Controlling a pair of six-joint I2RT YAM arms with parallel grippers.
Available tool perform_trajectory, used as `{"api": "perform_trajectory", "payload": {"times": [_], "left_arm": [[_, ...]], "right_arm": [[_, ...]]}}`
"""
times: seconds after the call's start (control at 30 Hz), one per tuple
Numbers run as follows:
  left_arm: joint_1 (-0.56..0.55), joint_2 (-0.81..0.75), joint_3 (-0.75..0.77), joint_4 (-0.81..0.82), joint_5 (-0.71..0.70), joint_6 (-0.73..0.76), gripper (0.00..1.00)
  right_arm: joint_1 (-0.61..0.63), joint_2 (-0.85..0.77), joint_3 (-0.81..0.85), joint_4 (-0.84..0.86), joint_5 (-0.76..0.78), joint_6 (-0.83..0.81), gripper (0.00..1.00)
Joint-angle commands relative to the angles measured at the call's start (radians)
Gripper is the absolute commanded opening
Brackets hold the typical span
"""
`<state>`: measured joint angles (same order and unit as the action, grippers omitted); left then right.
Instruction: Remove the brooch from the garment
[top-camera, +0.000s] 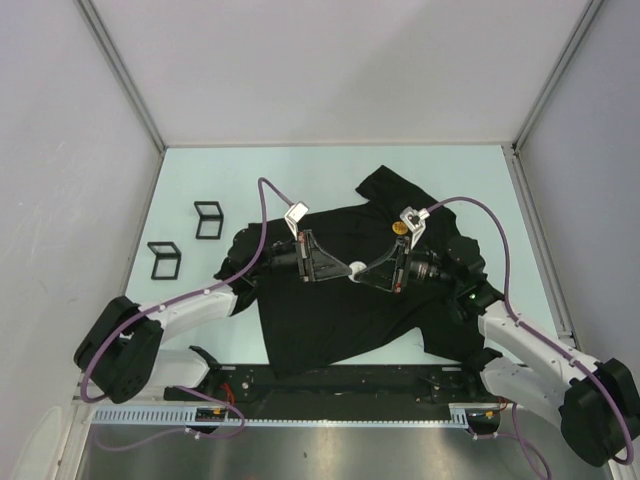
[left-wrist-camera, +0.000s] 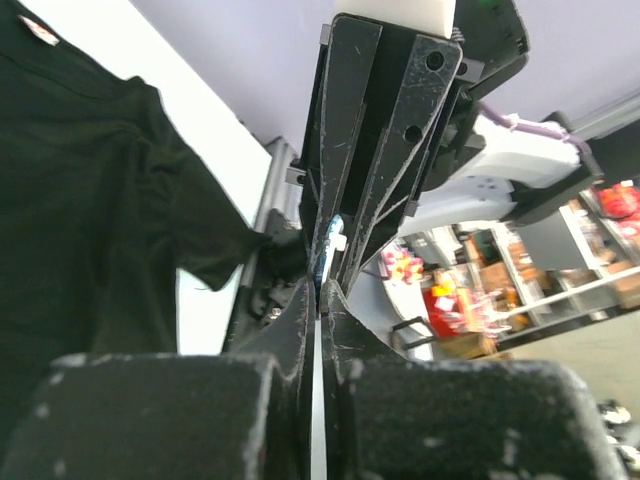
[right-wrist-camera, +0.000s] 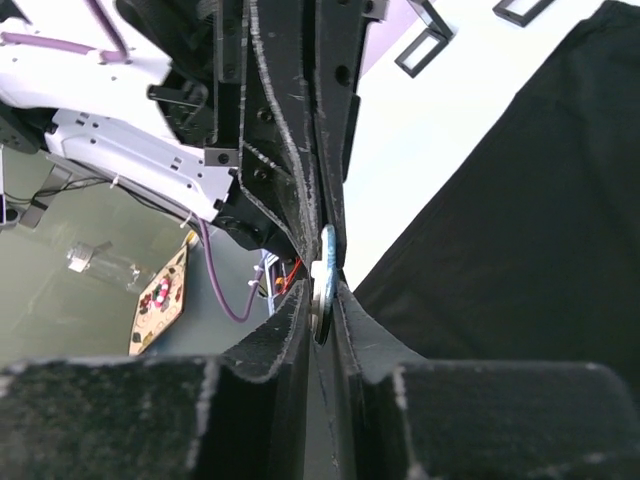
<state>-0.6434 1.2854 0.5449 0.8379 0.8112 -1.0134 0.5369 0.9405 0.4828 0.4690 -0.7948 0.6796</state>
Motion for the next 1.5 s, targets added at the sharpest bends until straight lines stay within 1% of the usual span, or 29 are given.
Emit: {"api": "perform_trajectory", "payload": {"times": [0.0, 0.13, 0.23, 0.4, 0.5, 0.57, 0.67, 0.9, 1.03, 1.2, 1.37, 1.47], "left_arm": [[-0.035, -0.066, 0.066, -0.115, -0.015, 0.140, 0.00], [-0.058, -0.104, 0.113, -0.288, -0.063, 0.275, 0.01], [-0.070, -0.116, 0.130, -0.338, -0.081, 0.312, 0.00], [-0.079, -0.129, 0.133, -0.345, -0.090, 0.318, 0.00], [-0.087, -0.146, 0.130, -0.347, -0.110, 0.329, 0.00], [-0.093, -0.164, 0.119, -0.339, -0.119, 0.332, 0.00], [-0.110, -0.185, 0.107, -0.323, -0.142, 0.341, 0.00], [-0.151, -0.256, 0.096, -0.362, -0.234, 0.415, 0.00], [-0.167, -0.290, 0.081, -0.365, -0.265, 0.441, 0.00], [-0.185, -0.314, 0.075, -0.378, -0.300, 0.470, 0.00], [-0.202, -0.353, 0.060, -0.378, -0.351, 0.478, 0.00], [-0.220, -0.368, 0.049, -0.365, -0.391, 0.487, 0.00]], "right_arm": [[0.003, 0.017, 0.013, 0.048, 0.028, 0.020, 0.13], [0.002, 0.035, 0.013, 0.059, 0.019, 0.034, 0.12], [0.002, 0.052, 0.013, 0.063, 0.012, 0.040, 0.13], [-0.002, 0.047, 0.013, 0.051, 0.038, 0.052, 0.10], [-0.003, 0.040, 0.013, 0.030, 0.078, 0.064, 0.06], [-0.005, 0.037, 0.013, 0.017, 0.111, 0.077, 0.05], [-0.008, 0.043, 0.013, 0.007, 0.144, 0.107, 0.05], [-0.011, 0.026, 0.013, -0.046, 0.238, 0.176, 0.07], [-0.017, 0.014, 0.013, -0.062, 0.256, 0.205, 0.06], [-0.023, 0.009, 0.013, -0.047, 0.256, 0.259, 0.03], [-0.023, -0.031, -0.015, -0.037, 0.318, 0.325, 0.03], [-0.022, -0.040, -0.019, -0.018, 0.341, 0.368, 0.05]]}}
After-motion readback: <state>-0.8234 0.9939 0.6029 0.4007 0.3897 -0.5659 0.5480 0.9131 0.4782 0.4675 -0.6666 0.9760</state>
